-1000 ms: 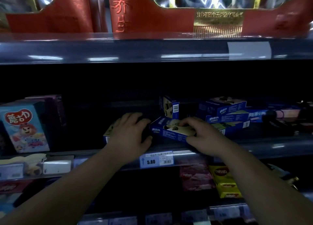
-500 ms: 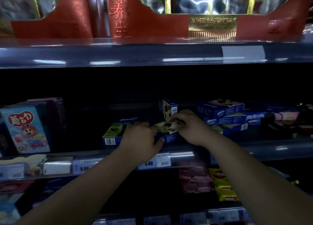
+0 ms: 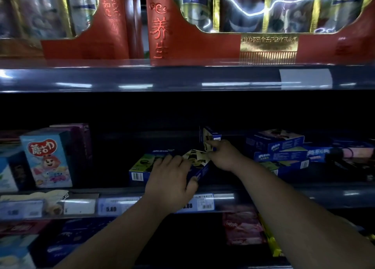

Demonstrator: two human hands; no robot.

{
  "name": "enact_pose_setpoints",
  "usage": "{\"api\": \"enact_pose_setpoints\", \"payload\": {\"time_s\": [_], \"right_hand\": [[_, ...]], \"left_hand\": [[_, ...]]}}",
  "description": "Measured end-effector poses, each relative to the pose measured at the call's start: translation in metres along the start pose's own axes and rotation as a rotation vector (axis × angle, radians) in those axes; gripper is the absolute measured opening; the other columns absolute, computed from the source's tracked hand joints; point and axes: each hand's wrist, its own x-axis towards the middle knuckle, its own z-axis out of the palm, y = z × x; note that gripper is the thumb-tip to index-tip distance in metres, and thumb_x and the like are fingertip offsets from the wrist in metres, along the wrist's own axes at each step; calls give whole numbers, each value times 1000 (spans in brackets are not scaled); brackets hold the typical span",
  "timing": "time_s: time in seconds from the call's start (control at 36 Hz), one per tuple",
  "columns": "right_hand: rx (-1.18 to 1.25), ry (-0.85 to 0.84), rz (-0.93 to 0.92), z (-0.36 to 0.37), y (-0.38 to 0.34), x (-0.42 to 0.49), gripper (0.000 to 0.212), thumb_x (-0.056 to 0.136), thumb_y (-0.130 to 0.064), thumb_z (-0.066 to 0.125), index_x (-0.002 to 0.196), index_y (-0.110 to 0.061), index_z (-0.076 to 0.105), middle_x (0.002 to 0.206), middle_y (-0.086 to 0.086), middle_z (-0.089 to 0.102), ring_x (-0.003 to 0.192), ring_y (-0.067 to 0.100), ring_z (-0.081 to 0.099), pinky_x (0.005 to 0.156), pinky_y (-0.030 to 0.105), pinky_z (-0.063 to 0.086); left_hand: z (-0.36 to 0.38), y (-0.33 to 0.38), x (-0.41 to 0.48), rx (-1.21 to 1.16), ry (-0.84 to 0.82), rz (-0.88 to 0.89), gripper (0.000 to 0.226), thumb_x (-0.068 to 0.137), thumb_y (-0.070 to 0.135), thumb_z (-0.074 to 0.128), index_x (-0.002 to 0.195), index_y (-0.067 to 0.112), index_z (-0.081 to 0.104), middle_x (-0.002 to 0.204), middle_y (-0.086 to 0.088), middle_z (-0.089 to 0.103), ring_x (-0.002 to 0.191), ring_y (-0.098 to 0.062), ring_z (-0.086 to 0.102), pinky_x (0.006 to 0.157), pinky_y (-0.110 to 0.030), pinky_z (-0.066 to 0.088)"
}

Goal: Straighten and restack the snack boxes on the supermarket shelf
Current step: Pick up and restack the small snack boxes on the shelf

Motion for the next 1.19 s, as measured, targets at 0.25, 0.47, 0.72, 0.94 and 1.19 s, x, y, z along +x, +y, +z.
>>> {"api": "enact_pose_setpoints", "payload": {"time_s": [0.25,0.47,0.72,0.94,1.19], "right_hand": [[408,226,-27,-9,10,-36,58,89,-13,62,143,-28,46,144,-1,45,113,17,56,91,30,53],[819,124,-105,-3,0,-80,75,83,0,68,147,-27,40,140,-4,51,119,12,57,107,38,44],[534,-14,-190,10,-9,-116,104,76,-30,82,145,-60,10,112,-15,58,100,3,62,94,37,53],[95,266,-211,7,-3,-109,111,65,-62,78,140,-65,-3,152,-5,20,139,23,29,107,48,37],[-77,195,-300,17,0,-96,114,59,-72,71,146,-51,2,139,-8,43,126,18,42,104,44,38]], "left_hand": [[4,0,3,-1,17,-30,48,86,58,41,104,23,69,98,3,66,88,-22,57,78,-37,41],[-3,2,10,-324,2,-101,81,74,79,52,137,29,47,133,3,47,109,-16,56,89,-38,49],[0,1,9,-319,-27,-217,97,69,90,37,147,36,17,157,-2,15,130,-28,44,96,-51,46],[0,-1,6,-298,-33,-262,71,83,59,49,144,35,20,152,-2,24,122,-30,49,94,-47,47],[1,-2,4,-340,-6,-169,70,80,60,52,141,34,29,139,5,42,111,-20,54,88,-42,50]]}}
